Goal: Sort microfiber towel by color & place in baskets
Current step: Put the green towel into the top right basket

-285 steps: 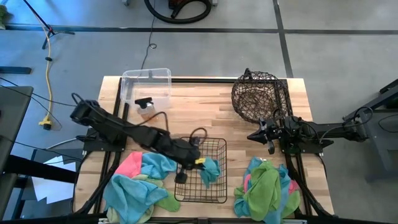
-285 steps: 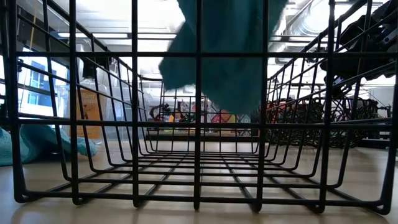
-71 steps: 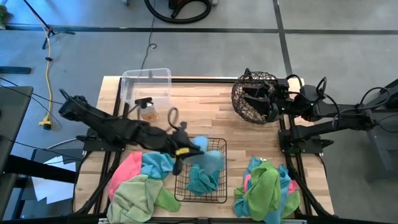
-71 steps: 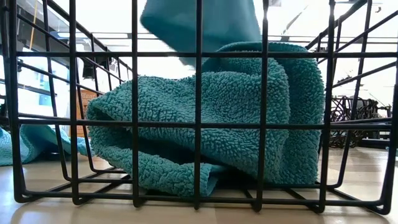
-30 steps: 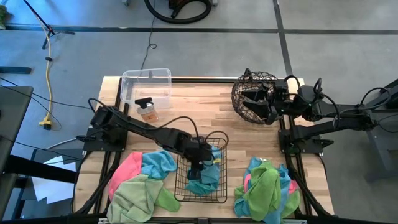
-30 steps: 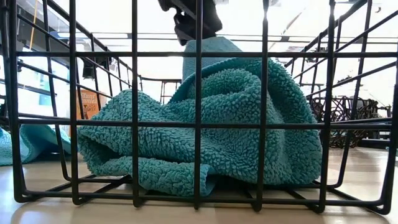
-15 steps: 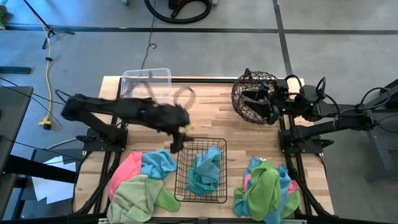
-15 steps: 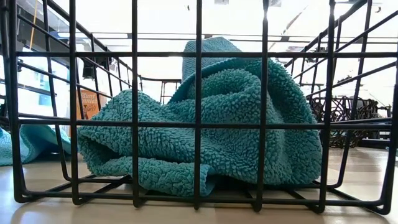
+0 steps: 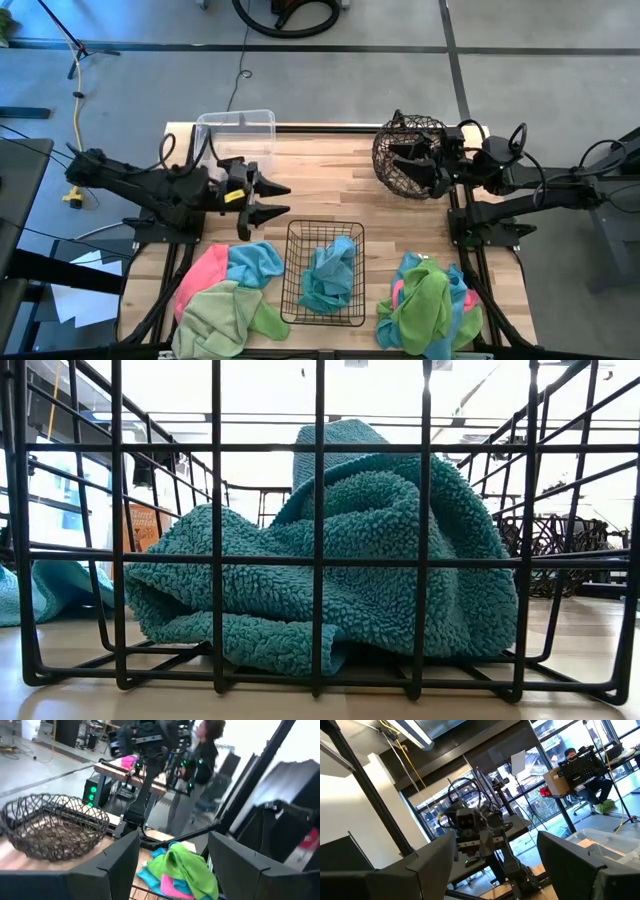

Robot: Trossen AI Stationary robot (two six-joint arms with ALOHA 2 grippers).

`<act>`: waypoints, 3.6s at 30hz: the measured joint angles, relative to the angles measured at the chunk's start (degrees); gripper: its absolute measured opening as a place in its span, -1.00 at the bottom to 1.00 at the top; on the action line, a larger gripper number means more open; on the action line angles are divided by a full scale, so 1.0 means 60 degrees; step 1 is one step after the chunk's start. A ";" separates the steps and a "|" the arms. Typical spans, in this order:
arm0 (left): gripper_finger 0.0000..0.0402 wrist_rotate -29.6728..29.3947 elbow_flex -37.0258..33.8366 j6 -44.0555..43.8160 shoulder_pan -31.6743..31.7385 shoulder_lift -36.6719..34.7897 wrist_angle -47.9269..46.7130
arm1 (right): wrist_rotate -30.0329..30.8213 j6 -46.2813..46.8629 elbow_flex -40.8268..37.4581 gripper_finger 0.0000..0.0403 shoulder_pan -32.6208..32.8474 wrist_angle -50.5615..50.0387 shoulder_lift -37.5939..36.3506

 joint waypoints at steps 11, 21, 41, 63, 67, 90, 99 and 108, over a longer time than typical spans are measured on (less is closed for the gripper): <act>0.12 -0.0109 -0.1363 -0.0327 -0.0346 -0.0282 0.1897 | 0.0004 0.0055 0.0143 0.39 0.0202 -0.0241 0.0266; 0.12 -0.0094 -0.1359 -0.0482 -0.0342 -0.0732 0.1843 | -0.1302 0.1420 0.3674 0.39 0.0501 -0.7792 0.1934; 0.12 -0.0083 -0.1359 -0.1584 -0.0342 -0.0724 0.1398 | -0.3207 1.1418 0.1297 0.39 0.6291 -1.2877 0.3317; 0.12 -0.0082 -0.1345 -0.1661 -0.0342 -0.0996 0.2182 | -0.3118 1.0962 0.1147 -0.63 0.6951 -1.1590 0.3313; 0.12 -0.0083 -0.1345 -0.1367 -0.0342 -0.1305 0.2527 | -0.3147 1.0308 0.1800 -0.90 0.6867 -1.1612 0.3202; 0.12 -0.0092 -0.1348 0.0377 -0.0342 -0.2705 0.4240 | 0.1360 0.3264 0.5995 -0.98 0.6376 -1.1565 0.2555; 0.12 -0.1124 -0.1352 0.0710 -0.0342 -0.2705 0.3489 | -0.0022 0.1749 0.3554 -0.98 0.4879 -0.8896 0.2566; 0.12 -0.1187 -0.1352 0.1021 -0.0342 -0.2705 0.3522 | -0.1013 -0.1359 0.1074 -0.98 0.2972 -0.2245 0.2570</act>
